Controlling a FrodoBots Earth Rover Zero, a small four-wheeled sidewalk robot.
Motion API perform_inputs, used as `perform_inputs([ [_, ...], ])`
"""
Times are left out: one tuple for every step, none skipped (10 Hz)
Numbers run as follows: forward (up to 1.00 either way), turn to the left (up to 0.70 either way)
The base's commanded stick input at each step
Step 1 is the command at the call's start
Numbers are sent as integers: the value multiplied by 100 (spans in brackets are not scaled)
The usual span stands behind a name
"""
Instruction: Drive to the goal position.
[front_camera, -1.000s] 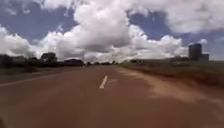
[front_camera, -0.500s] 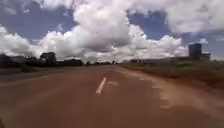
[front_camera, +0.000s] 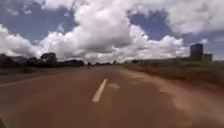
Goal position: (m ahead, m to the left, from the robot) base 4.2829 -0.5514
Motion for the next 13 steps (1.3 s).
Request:
perform_inputs([
  [100, 0],
  [100, 0],
  [100, 0],
  [100, 0],
  [100, 0],
  [100, 0],
  [100, 0],
  [100, -20],
  [100, -40],
  [100, -27],
  [100, -15],
  [100, -2],
  [100, 0],
])
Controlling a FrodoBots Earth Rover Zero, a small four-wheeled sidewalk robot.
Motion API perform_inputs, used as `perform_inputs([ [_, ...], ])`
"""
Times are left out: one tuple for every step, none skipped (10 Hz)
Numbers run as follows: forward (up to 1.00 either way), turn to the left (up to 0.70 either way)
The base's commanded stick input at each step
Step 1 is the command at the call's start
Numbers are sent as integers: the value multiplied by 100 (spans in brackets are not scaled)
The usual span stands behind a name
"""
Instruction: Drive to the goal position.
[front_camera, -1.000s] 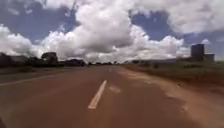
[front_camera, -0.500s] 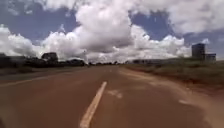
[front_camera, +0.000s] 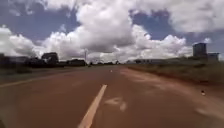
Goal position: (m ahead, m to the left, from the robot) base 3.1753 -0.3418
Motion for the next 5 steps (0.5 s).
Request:
perform_inputs([
  [100, 0],
  [100, 0],
  [100, 0],
  [100, 0],
  [100, 0],
])
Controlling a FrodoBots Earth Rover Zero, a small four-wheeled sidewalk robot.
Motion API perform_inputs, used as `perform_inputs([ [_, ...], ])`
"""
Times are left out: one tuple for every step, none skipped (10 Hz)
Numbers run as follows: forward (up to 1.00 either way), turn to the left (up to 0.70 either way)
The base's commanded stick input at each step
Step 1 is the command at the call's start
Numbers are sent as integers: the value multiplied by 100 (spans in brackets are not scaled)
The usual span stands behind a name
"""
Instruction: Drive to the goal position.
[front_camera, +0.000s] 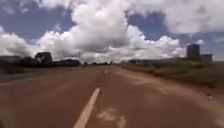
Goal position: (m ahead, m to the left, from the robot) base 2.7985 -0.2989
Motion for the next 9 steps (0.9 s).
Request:
perform_inputs([
  [100, 0],
  [100, 0],
  [100, 0],
  [100, 0],
  [100, 0],
  [100, 0],
  [100, 0],
  [100, 0],
  [100, 0],
])
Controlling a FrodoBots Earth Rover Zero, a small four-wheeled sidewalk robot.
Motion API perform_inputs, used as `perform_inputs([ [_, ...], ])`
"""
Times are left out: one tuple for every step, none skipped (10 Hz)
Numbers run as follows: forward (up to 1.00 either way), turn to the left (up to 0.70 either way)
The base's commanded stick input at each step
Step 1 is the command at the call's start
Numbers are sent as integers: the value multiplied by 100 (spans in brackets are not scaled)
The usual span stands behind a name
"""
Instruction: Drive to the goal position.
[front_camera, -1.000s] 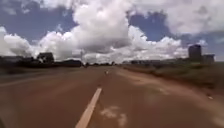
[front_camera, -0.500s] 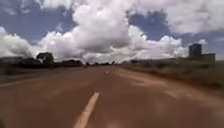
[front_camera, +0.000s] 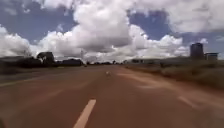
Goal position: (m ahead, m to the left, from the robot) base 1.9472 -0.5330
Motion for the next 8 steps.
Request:
perform_inputs([
  [100, 0],
  [100, 0],
  [100, 0],
  [100, 0],
  [100, 0],
  [100, 0],
  [100, 0],
  [100, 0],
])
